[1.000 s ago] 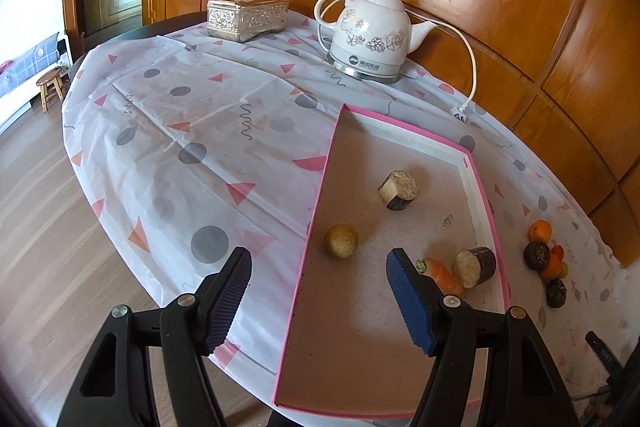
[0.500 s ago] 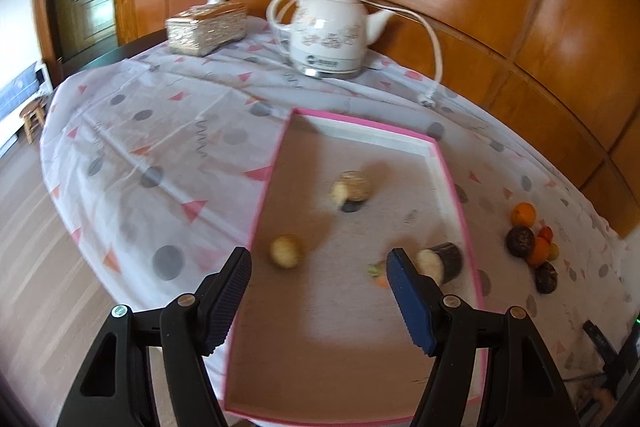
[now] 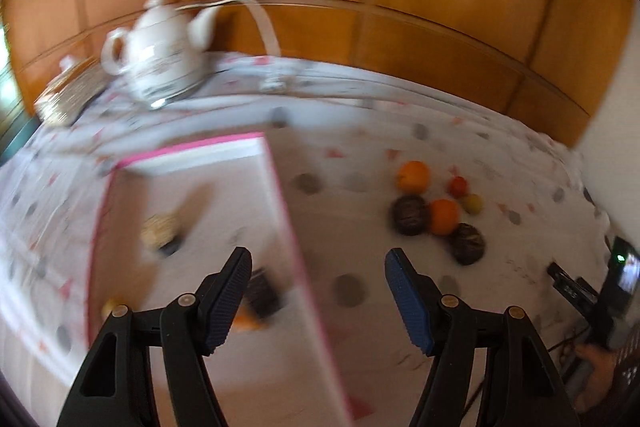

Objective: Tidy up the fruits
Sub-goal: 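Move both tools back toward the remaining fruits, then close the left tool on the dark brown round fruit, then carry the dark brown fruit into the pink tray and open the left tool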

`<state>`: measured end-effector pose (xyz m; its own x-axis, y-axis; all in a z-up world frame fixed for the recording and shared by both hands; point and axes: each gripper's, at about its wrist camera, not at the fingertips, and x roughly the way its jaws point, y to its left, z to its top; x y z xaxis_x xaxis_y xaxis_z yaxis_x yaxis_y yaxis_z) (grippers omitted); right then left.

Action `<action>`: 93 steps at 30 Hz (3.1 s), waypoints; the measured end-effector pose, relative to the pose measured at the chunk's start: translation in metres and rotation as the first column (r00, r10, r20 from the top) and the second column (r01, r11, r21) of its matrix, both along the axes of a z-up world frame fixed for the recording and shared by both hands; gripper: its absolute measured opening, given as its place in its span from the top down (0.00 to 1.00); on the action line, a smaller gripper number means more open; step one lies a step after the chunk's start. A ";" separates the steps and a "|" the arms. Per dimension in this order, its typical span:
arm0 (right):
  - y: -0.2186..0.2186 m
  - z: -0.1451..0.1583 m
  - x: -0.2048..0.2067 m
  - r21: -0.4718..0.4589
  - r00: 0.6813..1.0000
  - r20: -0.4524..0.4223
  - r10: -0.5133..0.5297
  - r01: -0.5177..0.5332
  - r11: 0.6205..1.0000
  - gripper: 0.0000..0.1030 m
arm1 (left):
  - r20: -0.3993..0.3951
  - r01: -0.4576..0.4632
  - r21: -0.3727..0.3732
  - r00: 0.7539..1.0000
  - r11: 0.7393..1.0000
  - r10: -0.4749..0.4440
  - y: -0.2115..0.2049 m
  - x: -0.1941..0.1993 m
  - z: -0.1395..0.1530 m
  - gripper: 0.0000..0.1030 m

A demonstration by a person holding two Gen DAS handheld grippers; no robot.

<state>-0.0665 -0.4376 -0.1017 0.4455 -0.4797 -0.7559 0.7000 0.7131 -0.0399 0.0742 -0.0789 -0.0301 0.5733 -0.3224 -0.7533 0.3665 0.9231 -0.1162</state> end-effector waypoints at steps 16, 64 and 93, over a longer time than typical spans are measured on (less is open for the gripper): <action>-0.001 -0.001 0.002 0.006 1.000 0.008 0.012 -0.013 1.000 0.06 | -0.166 0.237 0.024 0.959 0.971 -0.230 -0.096 0.068 -0.051 0.38; 0.001 -0.002 0.001 0.003 1.000 0.008 0.012 -0.012 1.000 0.04 | -0.234 0.247 -0.050 0.939 0.968 -0.252 -0.088 0.028 -0.076 0.62; 0.001 -0.005 0.003 0.008 1.000 -0.004 0.013 -0.013 1.000 0.04 | -0.114 0.153 -0.182 0.978 0.971 -0.175 -0.017 -0.013 -0.022 0.76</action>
<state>-0.0633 -0.4362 -0.1067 0.4488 -0.4679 -0.7614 0.6908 0.7221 -0.0366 0.0610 -0.0954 -0.0517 0.4037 -0.5348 -0.7423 0.4826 0.8138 -0.3238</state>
